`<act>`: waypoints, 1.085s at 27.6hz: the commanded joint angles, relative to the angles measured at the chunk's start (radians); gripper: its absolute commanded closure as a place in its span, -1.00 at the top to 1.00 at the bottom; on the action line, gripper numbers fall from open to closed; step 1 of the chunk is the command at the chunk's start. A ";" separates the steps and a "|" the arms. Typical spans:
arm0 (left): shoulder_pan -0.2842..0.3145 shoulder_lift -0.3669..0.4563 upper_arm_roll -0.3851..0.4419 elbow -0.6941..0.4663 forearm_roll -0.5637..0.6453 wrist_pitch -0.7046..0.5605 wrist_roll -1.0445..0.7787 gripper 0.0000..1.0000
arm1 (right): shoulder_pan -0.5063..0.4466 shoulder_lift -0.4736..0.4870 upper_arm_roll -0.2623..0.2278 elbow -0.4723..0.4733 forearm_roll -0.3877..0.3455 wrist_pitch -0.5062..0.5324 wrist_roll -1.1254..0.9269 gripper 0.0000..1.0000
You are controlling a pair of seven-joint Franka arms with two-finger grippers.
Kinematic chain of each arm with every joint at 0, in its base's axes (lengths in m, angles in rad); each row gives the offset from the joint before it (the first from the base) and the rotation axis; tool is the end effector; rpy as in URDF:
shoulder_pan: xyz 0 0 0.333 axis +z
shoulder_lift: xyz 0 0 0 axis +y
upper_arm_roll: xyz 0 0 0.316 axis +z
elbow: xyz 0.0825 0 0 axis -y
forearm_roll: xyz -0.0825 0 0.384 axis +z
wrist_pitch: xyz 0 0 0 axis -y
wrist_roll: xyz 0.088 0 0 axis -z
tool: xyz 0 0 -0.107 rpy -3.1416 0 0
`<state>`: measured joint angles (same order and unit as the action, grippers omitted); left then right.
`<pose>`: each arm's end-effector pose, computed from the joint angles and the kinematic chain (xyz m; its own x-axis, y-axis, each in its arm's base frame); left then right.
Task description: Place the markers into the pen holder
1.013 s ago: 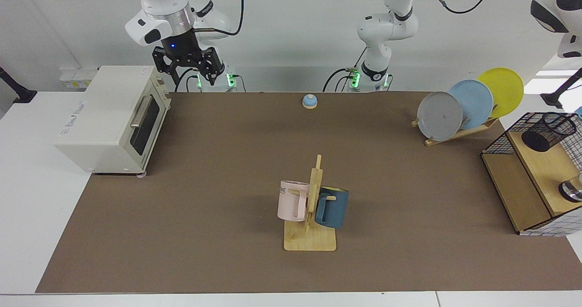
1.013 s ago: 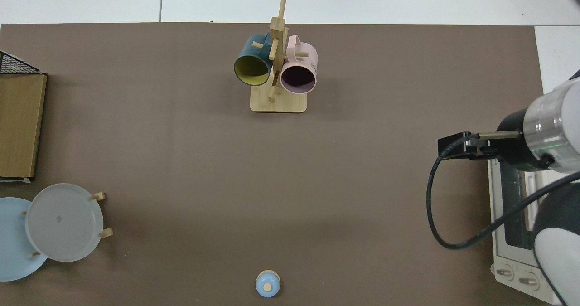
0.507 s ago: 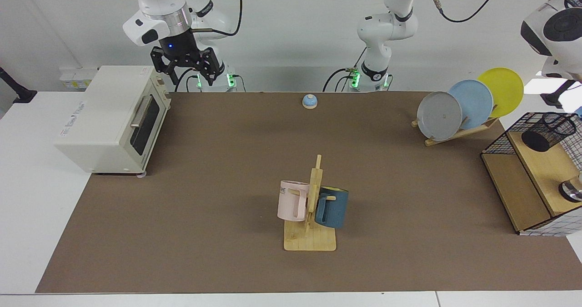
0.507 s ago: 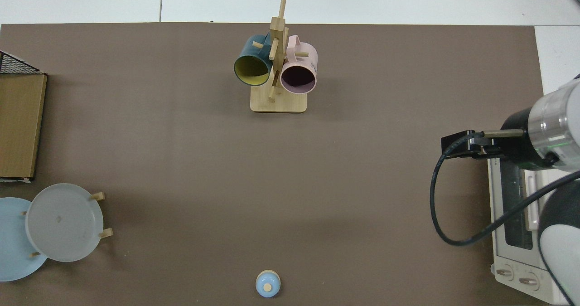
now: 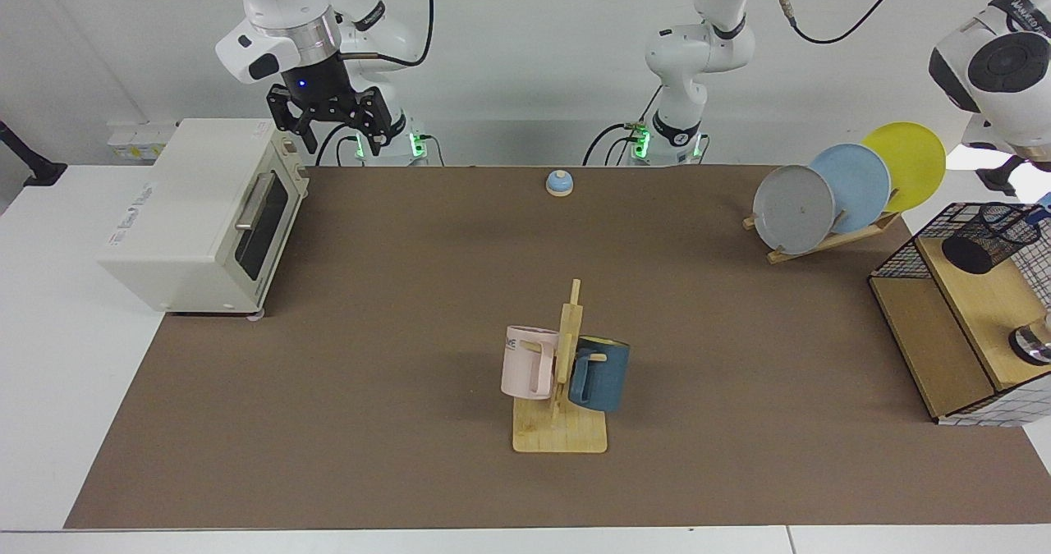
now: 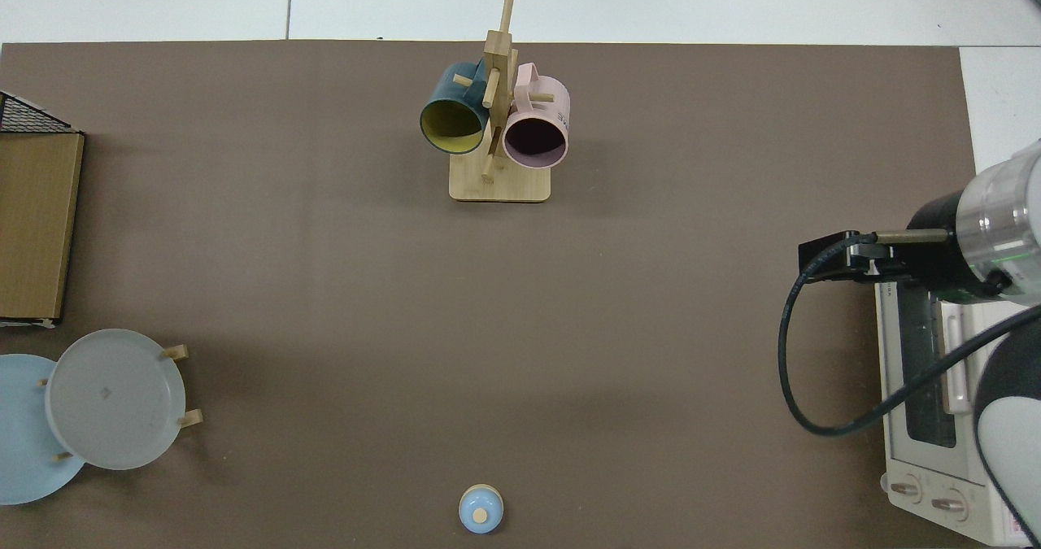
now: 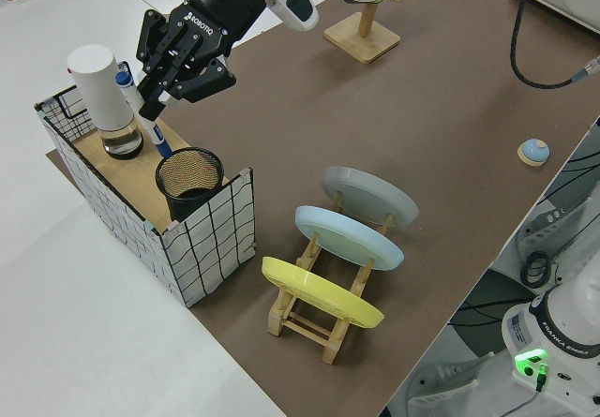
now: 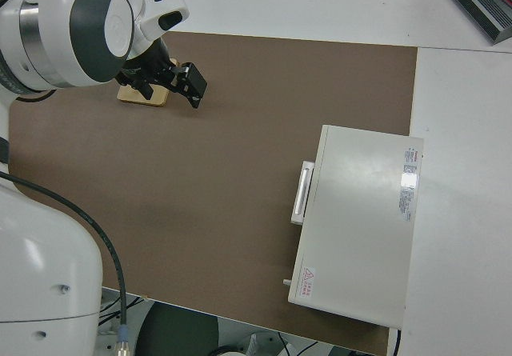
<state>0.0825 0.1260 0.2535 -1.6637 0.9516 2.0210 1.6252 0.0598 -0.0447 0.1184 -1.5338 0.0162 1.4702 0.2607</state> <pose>0.5811 0.2436 0.5769 -0.0364 -0.5788 -0.8147 -0.9981 0.0617 0.0008 0.5213 0.0975 0.6571 0.9965 -0.0810 -0.0214 -0.0812 -0.9967 -0.0055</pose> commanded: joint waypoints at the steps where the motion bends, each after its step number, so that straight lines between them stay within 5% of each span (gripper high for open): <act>1: -0.010 -0.016 0.004 -0.024 0.001 -0.008 -0.011 -1.00 | -0.014 0.002 0.007 0.003 0.018 0.013 0.014 1.00; 30: -0.012 0.027 0.006 -0.091 -0.011 0.036 -0.128 -1.00 | -0.014 0.002 0.007 0.003 0.018 0.013 0.014 1.00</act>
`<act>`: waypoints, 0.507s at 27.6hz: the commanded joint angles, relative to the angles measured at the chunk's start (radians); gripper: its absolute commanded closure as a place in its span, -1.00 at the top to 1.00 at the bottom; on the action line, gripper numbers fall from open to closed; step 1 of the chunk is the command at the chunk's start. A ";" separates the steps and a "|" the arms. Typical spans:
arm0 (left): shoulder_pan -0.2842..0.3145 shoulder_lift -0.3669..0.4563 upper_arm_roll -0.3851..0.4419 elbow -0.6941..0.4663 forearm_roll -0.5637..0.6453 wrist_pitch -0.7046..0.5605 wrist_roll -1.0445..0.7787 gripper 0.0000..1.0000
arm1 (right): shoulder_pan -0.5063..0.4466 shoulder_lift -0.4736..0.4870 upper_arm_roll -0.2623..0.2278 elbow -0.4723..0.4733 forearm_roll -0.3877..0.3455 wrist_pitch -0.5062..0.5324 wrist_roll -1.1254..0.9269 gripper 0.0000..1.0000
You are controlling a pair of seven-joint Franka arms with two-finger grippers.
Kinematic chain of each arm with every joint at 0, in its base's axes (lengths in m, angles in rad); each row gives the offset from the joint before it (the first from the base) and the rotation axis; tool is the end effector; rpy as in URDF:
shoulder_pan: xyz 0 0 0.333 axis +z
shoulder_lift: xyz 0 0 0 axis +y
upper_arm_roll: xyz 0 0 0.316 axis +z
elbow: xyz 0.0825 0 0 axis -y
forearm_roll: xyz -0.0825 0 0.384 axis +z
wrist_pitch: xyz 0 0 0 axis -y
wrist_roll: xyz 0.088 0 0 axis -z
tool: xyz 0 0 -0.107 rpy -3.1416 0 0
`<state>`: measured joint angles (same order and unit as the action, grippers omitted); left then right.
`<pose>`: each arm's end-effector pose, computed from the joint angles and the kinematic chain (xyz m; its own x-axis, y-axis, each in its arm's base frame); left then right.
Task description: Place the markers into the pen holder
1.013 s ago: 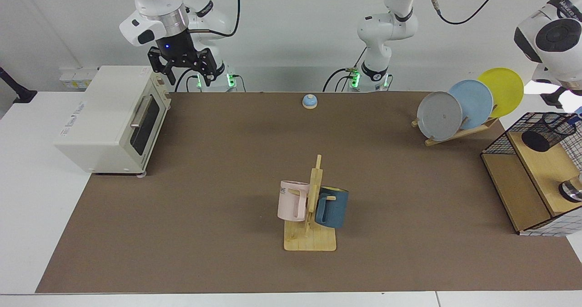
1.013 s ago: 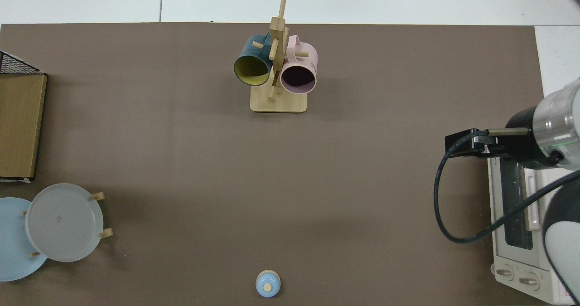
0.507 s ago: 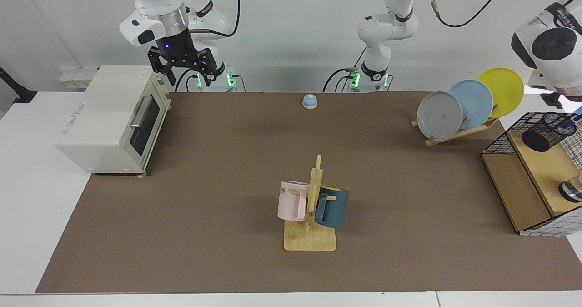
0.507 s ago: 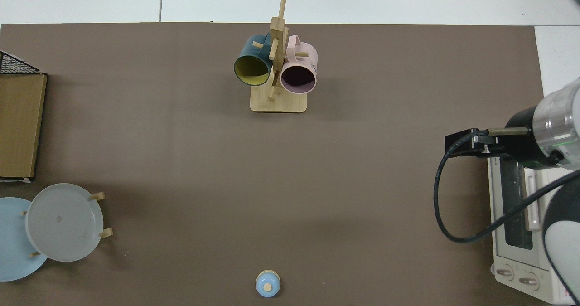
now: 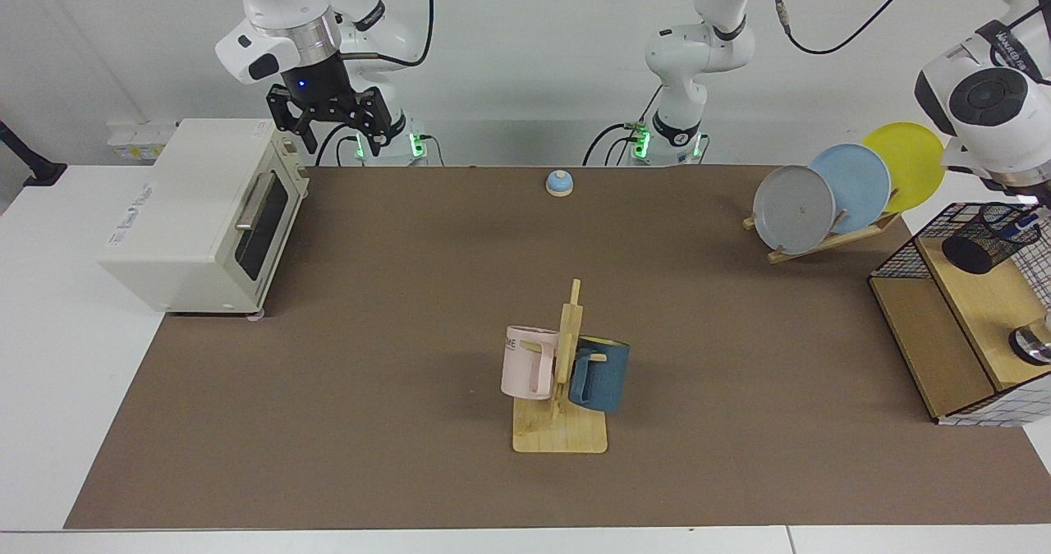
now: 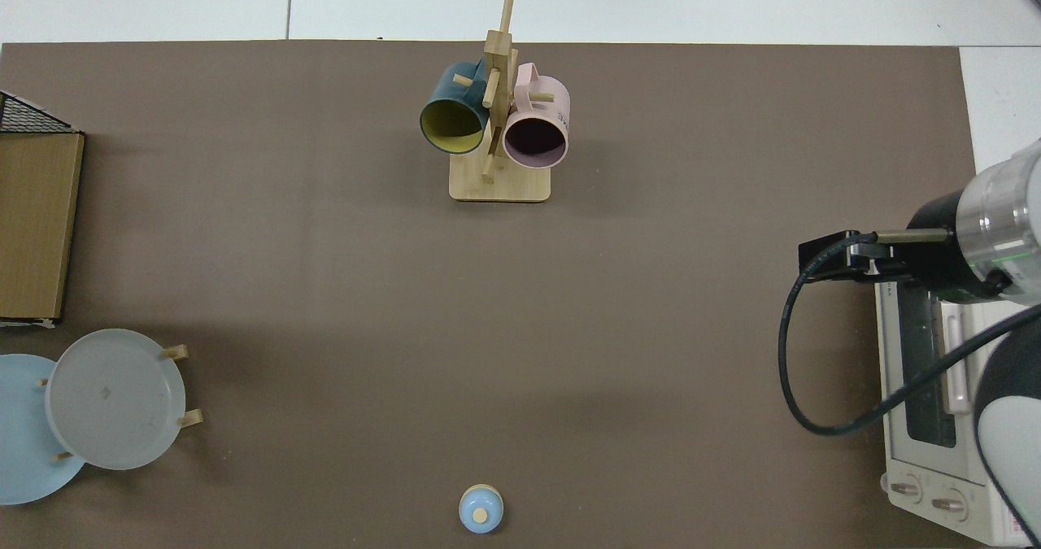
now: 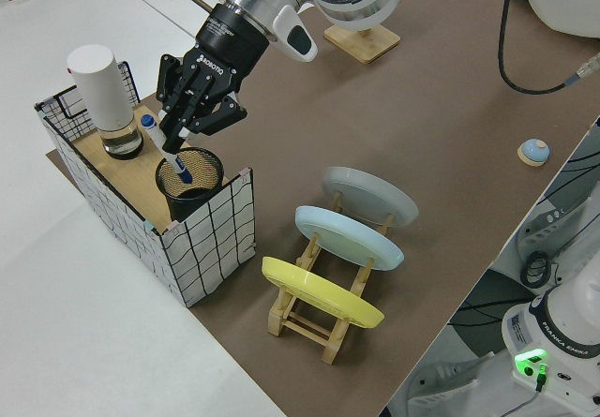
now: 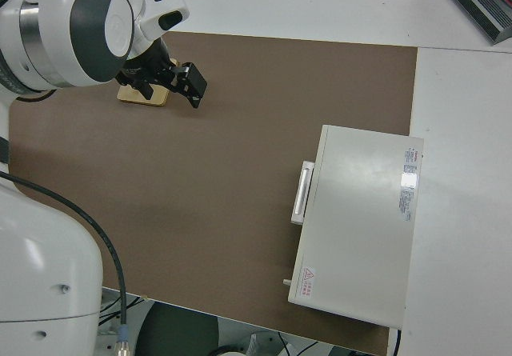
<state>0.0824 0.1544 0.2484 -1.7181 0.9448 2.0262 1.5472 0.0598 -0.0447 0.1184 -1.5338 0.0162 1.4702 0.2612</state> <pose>0.5846 0.2401 0.5322 -0.0218 -0.6036 -0.7970 -0.9997 0.0214 0.0111 0.5213 0.0975 0.6571 0.9964 -0.0815 -0.0214 -0.0817 -0.9966 -0.0055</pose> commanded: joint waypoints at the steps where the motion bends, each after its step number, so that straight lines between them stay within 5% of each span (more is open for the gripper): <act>1: -0.010 -0.001 0.011 -0.041 -0.004 0.035 -0.055 -1.00 | -0.014 0.002 0.007 0.003 0.016 0.013 0.013 1.00; 14: -0.009 0.007 0.015 -0.069 -0.003 0.065 -0.081 -1.00 | -0.014 0.002 0.007 0.003 0.018 0.013 0.013 1.00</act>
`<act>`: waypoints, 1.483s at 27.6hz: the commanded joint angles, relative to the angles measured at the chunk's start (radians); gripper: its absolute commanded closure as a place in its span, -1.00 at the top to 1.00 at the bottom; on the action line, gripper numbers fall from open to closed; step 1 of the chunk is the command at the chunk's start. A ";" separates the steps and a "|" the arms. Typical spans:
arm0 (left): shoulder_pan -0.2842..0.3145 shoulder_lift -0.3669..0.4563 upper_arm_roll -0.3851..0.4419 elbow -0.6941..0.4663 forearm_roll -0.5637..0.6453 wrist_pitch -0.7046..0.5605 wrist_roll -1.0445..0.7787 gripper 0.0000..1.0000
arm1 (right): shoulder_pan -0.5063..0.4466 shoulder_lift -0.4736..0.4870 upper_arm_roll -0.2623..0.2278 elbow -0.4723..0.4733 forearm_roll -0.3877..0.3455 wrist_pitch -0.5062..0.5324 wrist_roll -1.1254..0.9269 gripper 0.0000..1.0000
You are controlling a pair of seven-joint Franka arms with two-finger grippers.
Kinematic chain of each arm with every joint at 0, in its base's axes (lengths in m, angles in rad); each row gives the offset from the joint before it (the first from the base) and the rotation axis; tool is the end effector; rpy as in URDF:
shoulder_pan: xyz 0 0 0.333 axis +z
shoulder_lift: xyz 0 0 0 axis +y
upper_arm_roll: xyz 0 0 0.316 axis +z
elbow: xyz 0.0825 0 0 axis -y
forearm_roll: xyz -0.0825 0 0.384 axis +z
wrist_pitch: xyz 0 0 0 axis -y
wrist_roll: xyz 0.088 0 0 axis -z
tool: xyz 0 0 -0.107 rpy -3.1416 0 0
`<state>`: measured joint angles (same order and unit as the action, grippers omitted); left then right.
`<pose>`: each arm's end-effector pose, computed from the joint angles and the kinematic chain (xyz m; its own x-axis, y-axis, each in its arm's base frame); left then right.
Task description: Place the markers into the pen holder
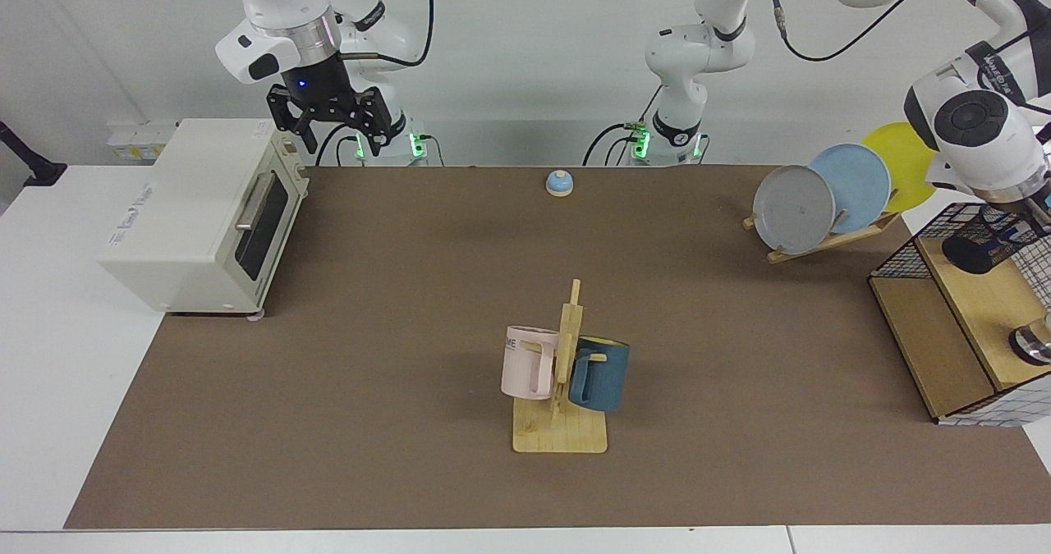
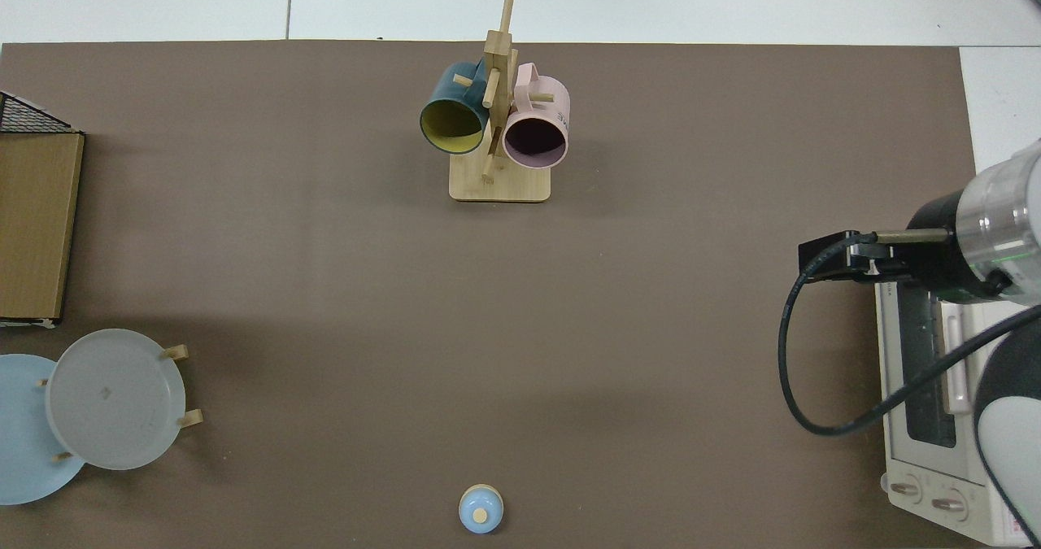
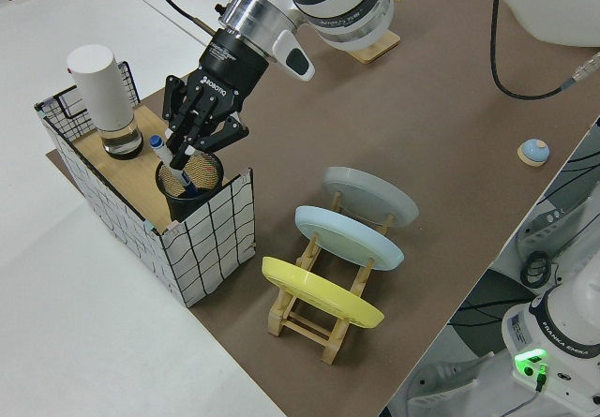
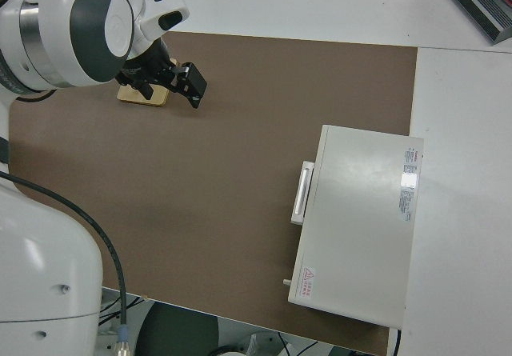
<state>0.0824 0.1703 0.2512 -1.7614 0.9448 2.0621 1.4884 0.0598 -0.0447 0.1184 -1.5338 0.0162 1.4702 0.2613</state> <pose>0.5856 0.2384 0.5028 -0.0053 -0.6179 -0.7863 -1.0000 0.0095 -0.0007 0.5213 0.0975 0.6571 0.9964 -0.0816 -0.0214 -0.0818 -0.9966 -0.0055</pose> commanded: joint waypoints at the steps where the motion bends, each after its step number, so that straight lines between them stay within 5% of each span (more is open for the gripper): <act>1: -0.007 -0.009 0.014 -0.027 -0.003 0.030 -0.022 -1.00 | -0.014 0.002 0.007 0.003 0.018 0.013 0.013 1.00; 23: -0.001 -0.009 0.025 -0.050 -0.014 0.059 -0.040 -1.00 | -0.014 0.002 0.007 0.003 0.018 0.013 0.013 1.00; 24: -0.001 -0.009 0.025 -0.050 -0.023 0.059 -0.040 -0.83 | -0.014 0.002 0.007 0.003 0.018 0.013 0.013 1.00; 32: 0.002 -0.009 0.026 -0.050 -0.035 0.061 -0.022 -0.44 | -0.014 0.002 0.007 0.003 0.018 0.013 0.013 1.00; 36: 0.007 -0.009 0.030 -0.049 -0.037 0.072 -0.022 0.19 | -0.014 0.002 0.007 0.003 0.018 0.013 0.013 1.00; 41: 0.005 -0.009 0.040 -0.049 -0.037 0.075 -0.020 0.25 | -0.014 0.002 0.007 0.003 0.018 0.013 0.013 1.00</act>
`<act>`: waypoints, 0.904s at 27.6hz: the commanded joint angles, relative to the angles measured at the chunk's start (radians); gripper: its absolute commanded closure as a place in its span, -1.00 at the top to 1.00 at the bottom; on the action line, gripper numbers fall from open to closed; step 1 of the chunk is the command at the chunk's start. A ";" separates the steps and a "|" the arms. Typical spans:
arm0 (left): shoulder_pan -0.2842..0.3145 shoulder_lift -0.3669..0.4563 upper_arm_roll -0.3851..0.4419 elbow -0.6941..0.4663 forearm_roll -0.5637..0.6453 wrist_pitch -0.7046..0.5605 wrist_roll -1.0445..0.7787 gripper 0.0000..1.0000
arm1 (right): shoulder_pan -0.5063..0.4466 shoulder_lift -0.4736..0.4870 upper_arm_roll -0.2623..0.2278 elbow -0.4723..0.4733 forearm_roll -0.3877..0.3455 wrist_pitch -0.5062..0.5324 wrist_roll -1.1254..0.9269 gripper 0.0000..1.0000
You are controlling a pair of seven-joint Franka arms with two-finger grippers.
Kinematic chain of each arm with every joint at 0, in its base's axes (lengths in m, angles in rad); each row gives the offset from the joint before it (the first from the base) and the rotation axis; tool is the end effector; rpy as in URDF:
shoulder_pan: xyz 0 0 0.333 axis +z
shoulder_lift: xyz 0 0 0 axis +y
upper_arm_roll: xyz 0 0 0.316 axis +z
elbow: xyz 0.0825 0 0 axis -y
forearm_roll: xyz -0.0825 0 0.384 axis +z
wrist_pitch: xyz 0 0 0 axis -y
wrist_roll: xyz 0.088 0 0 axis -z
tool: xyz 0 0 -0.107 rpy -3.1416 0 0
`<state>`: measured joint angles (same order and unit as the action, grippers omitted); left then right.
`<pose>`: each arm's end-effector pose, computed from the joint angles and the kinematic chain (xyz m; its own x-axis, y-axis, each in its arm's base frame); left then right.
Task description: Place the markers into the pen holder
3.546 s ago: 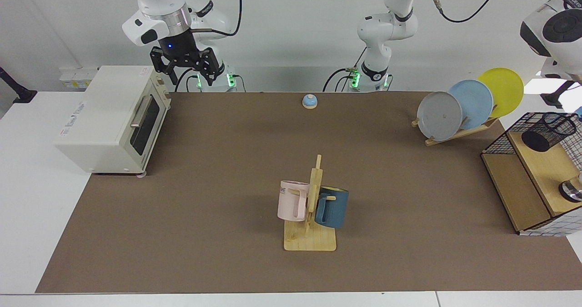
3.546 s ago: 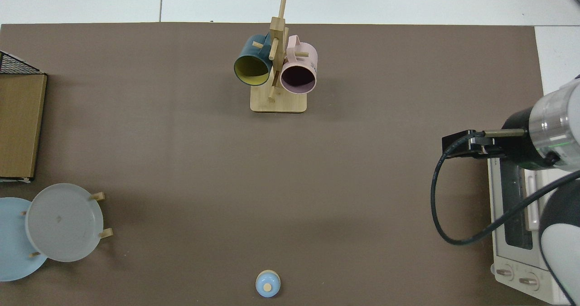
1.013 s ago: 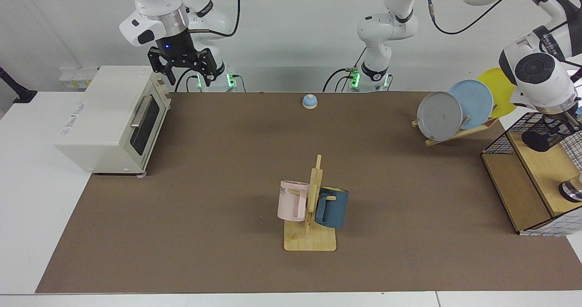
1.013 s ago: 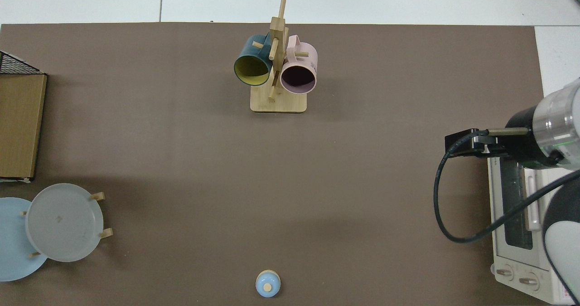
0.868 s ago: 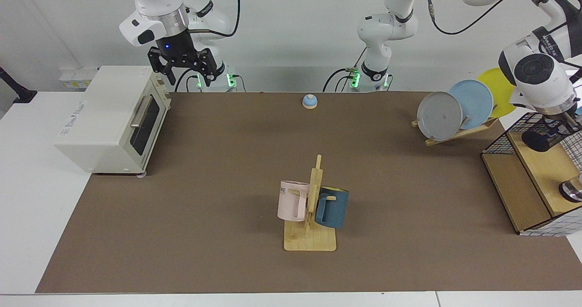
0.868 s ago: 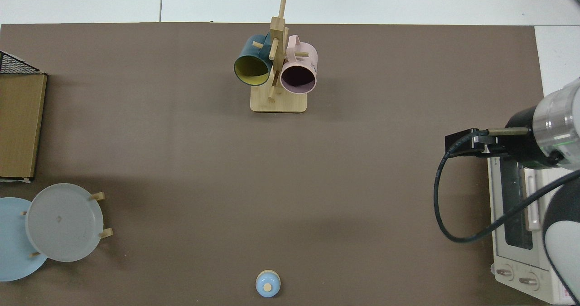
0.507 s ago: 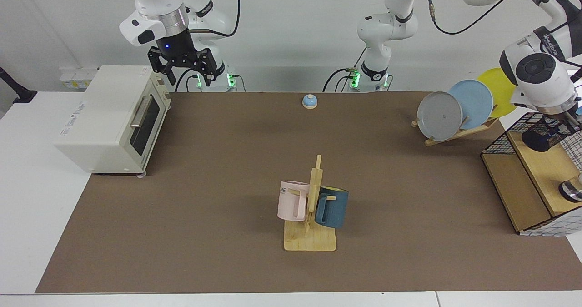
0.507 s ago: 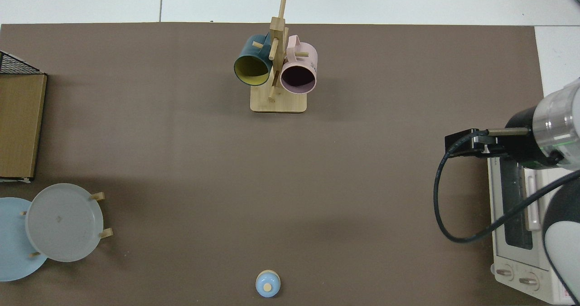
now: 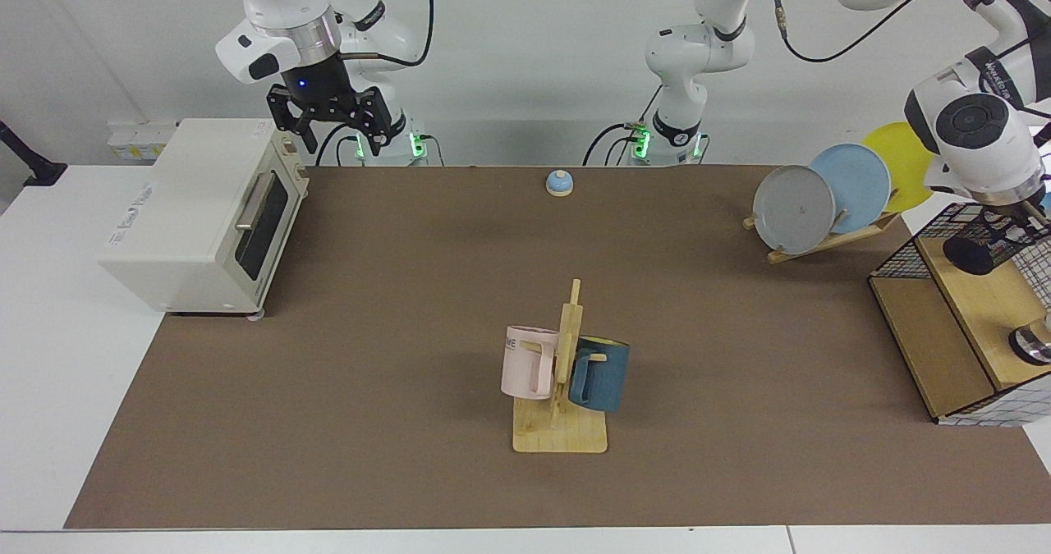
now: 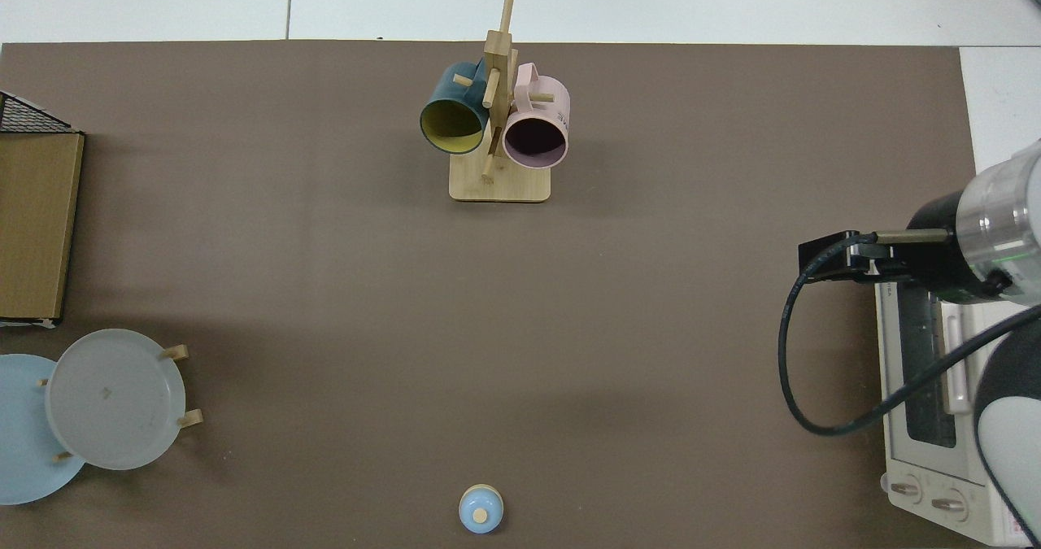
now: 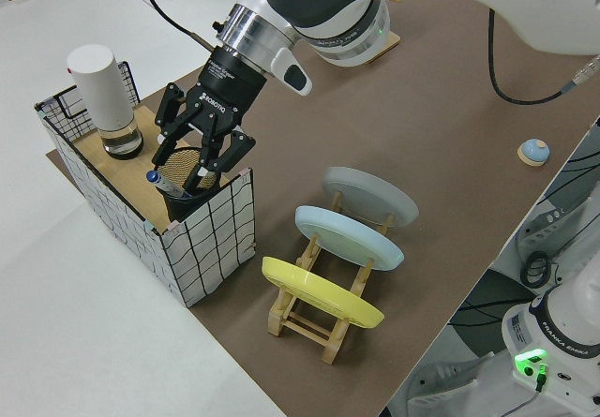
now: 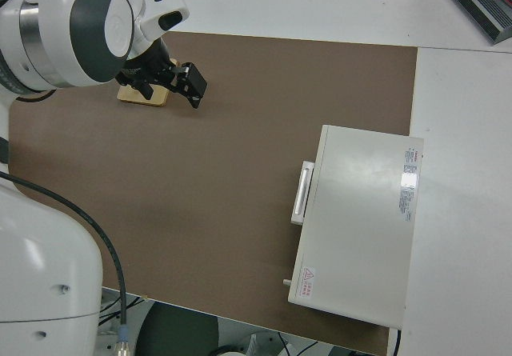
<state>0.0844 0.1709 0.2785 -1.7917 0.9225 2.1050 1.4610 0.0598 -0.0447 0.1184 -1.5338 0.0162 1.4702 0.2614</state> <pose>0.5791 0.2498 0.4895 0.0290 -0.6401 -0.7678 -0.9996 -0.0132 -0.0267 0.5213 0.0975 0.6571 0.9964 -0.0817 -0.0214 -0.0819 -0.9966 -0.0055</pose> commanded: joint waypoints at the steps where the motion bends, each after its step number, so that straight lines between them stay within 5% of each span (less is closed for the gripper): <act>1: 0.003 -0.010 0.013 -0.018 -0.014 0.032 0.007 0.25 | -0.014 0.002 0.007 0.003 0.018 0.013 0.013 1.00; 15: -0.015 -0.076 -0.007 0.011 -0.054 -0.037 0.006 0.28 | -0.014 0.002 0.007 0.003 0.018 0.013 0.013 1.00; 25: -0.017 -0.096 -0.050 0.098 -0.253 -0.129 -0.004 0.60 | -0.014 0.002 0.007 0.003 0.018 0.013 0.013 1.00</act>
<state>0.0814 0.0910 0.2318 -1.7258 0.7564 2.0189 1.4609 0.0598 -0.0447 0.1184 -1.5338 0.0162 1.4702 0.2614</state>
